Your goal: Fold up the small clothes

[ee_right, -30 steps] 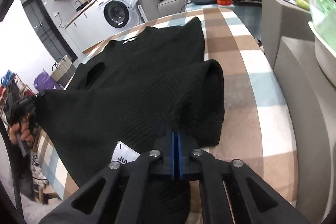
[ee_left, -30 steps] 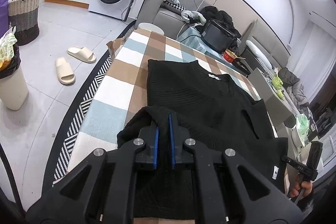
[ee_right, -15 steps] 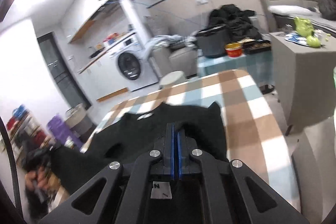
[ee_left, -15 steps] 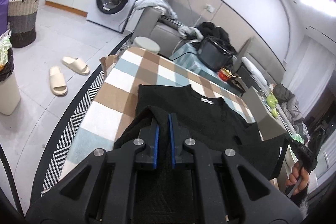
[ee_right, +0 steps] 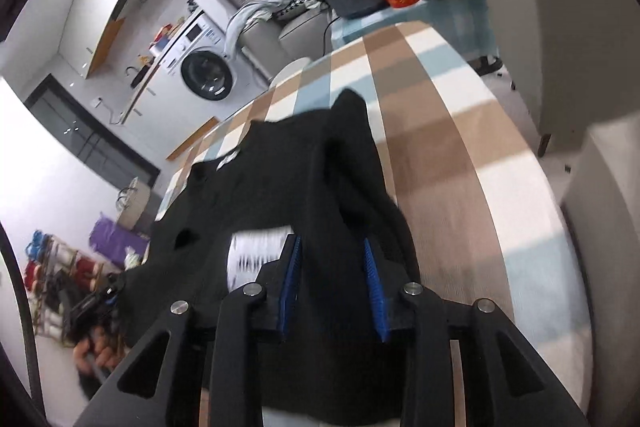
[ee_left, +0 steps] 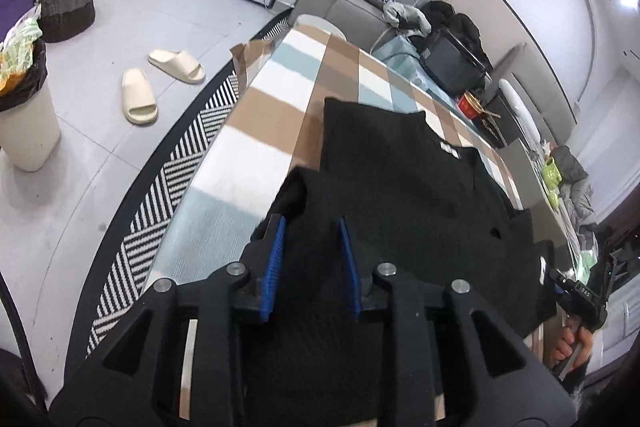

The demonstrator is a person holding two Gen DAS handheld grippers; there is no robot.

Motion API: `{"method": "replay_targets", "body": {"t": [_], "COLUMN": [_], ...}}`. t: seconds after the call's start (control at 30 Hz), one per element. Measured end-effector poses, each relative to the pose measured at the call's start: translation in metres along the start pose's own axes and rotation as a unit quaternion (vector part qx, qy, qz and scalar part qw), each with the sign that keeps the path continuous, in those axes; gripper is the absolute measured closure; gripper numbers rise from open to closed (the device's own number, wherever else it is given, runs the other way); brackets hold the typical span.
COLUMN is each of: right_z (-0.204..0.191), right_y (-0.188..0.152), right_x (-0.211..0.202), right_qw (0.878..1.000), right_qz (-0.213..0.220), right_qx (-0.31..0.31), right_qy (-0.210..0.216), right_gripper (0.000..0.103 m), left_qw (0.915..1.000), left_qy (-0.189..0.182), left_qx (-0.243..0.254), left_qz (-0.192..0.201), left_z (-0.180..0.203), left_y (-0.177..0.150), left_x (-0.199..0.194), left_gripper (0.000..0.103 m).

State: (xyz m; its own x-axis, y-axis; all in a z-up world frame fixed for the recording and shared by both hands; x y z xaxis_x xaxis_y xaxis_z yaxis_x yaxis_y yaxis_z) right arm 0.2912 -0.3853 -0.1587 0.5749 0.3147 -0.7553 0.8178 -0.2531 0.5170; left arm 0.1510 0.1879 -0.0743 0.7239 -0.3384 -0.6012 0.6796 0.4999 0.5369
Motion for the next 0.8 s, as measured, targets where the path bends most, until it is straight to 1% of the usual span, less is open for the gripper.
{"method": "replay_targets", "body": {"t": [0.1, 0.17, 0.27, 0.33, 0.4, 0.47, 0.57, 0.67, 0.73, 0.8], "right_z": [0.000, -0.004, -0.014, -0.021, -0.022, -0.021, -0.019, -0.018, -0.016, -0.016], "right_y": [-0.012, -0.016, -0.021, -0.023, -0.024, -0.025, -0.030, -0.034, -0.036, -0.036], "right_x": [-0.011, -0.018, -0.023, -0.027, -0.025, -0.022, -0.021, -0.022, -0.023, -0.023], "right_qw": [1.000, 0.999, 0.998, 0.997, 0.997, 0.998, 0.998, 0.998, 0.998, 0.998], "right_qz": [-0.003, 0.005, 0.004, 0.013, 0.008, 0.002, -0.003, -0.003, -0.002, -0.003], "right_qx": [-0.009, -0.018, -0.033, -0.045, -0.049, -0.047, -0.050, -0.050, -0.049, -0.049], "right_qy": [0.017, 0.034, 0.054, 0.061, 0.057, 0.048, 0.038, 0.037, 0.034, 0.034], "right_gripper": [0.071, 0.071, 0.071, 0.071, 0.071, 0.070, 0.069, 0.066, 0.066, 0.065], "left_qw": [0.9999, 0.9999, 0.9990, 0.9974, 0.9966, 0.9961, 0.9968, 0.9957, 0.9948, 0.9941], "left_qy": [0.002, 0.000, -0.005, -0.007, -0.003, 0.011, 0.027, 0.053, 0.063, 0.069], "left_qx": [0.002, 0.007, 0.041, 0.067, 0.079, 0.084, 0.073, 0.074, 0.078, 0.083], "left_qz": [-0.010, -0.012, -0.018, -0.024, -0.023, -0.023, -0.016, -0.013, -0.013, -0.015], "left_z": [-0.001, 0.003, 0.022, 0.037, 0.043, 0.043, 0.034, 0.021, 0.018, 0.014], "left_y": [-0.011, -0.020, -0.033, -0.041, -0.045, -0.048, -0.047, -0.045, -0.045, -0.045], "left_x": [-0.010, -0.018, -0.028, -0.030, -0.031, -0.031, -0.035, -0.040, -0.042, -0.040], "left_gripper": [0.080, 0.080, 0.080, 0.080, 0.077, 0.076, 0.076, 0.076, 0.075, 0.072]}}
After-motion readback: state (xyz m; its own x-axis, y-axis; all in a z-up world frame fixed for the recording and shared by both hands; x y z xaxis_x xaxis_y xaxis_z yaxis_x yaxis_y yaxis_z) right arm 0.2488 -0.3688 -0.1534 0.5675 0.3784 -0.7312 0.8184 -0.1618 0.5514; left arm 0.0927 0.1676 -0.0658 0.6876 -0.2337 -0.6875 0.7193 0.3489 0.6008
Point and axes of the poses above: each gripper's, at about its wrist camera, not at the fingertips, and x roughly the way its jaws point, z to its right, y to its top, the point moved 6 cm from there along x, roughly the way its jaws point, and after that the axes turned 12 degrees about -y, right-handed, at the moved point
